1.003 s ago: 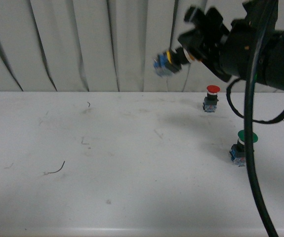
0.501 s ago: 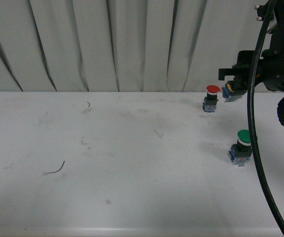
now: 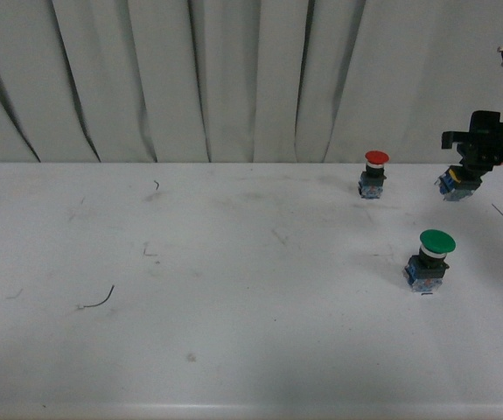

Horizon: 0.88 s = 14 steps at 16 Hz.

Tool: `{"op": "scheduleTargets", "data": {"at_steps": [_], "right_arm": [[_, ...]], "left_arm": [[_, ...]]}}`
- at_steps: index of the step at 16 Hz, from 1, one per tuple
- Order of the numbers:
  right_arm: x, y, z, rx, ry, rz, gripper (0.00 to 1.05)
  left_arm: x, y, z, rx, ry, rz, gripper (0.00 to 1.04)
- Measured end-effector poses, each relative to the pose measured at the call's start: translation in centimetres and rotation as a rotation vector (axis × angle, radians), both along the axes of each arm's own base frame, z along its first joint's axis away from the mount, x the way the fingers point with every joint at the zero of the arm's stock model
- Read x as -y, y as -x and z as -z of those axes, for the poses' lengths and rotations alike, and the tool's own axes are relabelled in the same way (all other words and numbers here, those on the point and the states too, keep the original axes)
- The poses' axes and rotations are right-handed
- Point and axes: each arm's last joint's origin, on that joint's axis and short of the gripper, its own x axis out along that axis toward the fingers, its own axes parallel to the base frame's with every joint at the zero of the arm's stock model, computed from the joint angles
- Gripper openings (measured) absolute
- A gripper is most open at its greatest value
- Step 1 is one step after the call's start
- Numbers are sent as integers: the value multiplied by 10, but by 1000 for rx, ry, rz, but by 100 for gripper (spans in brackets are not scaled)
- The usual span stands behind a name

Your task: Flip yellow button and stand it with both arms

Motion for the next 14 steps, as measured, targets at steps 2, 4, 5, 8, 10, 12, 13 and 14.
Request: {"op": "scheduleTargets", "data": {"at_steps": [2,4,5,8,10,12,13,14], "right_arm": [[1,-11,0,-50,-7,-11,36],[1,-24,-1,-88,5,-26,36],[1,-29,-1,-106,6,-32,36],[-5,-44,2,-131,34,-42,36],[-16,-49,12,-165,49,-49,36],[-31,-54,24,-207,60,-69,36],[-38,-57,28,-221,72,-67,36],[-44,-60,31,-222,80,-68,36]], "left_arm": [[0,0,0,0,0,0,98],[0,0,0,0,0,0,98],[0,0,0,1,0,0,98],[0,0,0,0,0,0,98],[0,0,0,0,0,0,98],[0,0,0,0,0,0,98],[0,0,0,0,0,0,98],[0,0,0,0,0,0,98]]}}
